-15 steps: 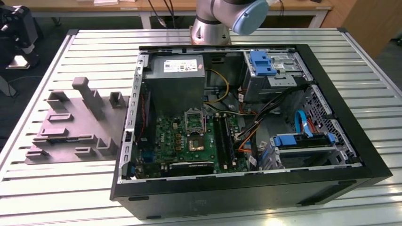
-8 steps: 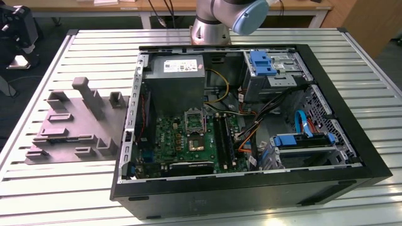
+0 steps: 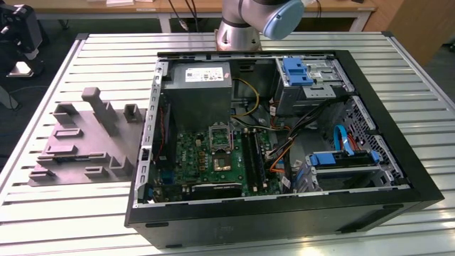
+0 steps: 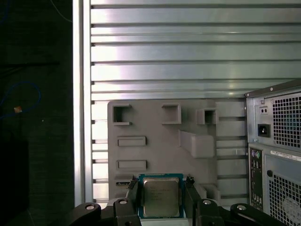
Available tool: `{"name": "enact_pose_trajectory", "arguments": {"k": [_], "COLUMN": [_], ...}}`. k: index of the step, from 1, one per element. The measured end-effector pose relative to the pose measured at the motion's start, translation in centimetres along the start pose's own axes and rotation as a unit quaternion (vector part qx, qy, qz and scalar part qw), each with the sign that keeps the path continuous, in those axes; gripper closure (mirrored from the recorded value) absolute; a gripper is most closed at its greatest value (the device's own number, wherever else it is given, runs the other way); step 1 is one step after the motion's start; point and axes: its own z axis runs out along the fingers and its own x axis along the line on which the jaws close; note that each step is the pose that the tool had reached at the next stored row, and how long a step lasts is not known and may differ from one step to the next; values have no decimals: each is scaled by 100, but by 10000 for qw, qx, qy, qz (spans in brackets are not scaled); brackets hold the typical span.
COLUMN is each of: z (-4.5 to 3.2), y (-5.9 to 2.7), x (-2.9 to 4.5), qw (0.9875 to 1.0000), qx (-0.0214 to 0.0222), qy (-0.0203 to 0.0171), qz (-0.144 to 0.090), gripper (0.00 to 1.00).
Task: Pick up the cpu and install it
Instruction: 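Pick up the cpu and move it towards the insertion slot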
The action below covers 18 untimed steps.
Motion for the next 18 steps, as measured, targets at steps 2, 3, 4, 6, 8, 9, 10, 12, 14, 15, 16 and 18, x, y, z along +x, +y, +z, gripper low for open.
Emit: {"name": "enact_pose_trajectory", "arguments": {"k": [2, 3, 4, 6, 8, 9, 10, 12, 14, 15, 16, 18], "z": [-7, -7, -7, -8, -8, -7, -7, -6, -6, -5, -5, -5], "y": [0, 0, 0, 0, 1, 2, 2, 2, 2, 3, 3, 4], "x": [0, 0, 0, -5, -22, -29, -35, -46, -59, -64, -67, -92], "qw": [10000, 10000, 10000, 10000, 10000, 10000, 10000, 10000, 10000, 10000, 10000, 10000], "qx": [0, 0, 0, 0, 0, -1, 0, 0, 0, -1, -1, -1], "qy": [0, 0, 0, 1, 1, 1, 1, 0, 0, 0, 0, 0], "qz": [0, 0, 0, 0, -1, 0, 0, 0, 0, 0, 0, 0], "gripper": [53, 53, 53, 53, 53, 53, 53, 53, 53, 53, 53, 53]}}
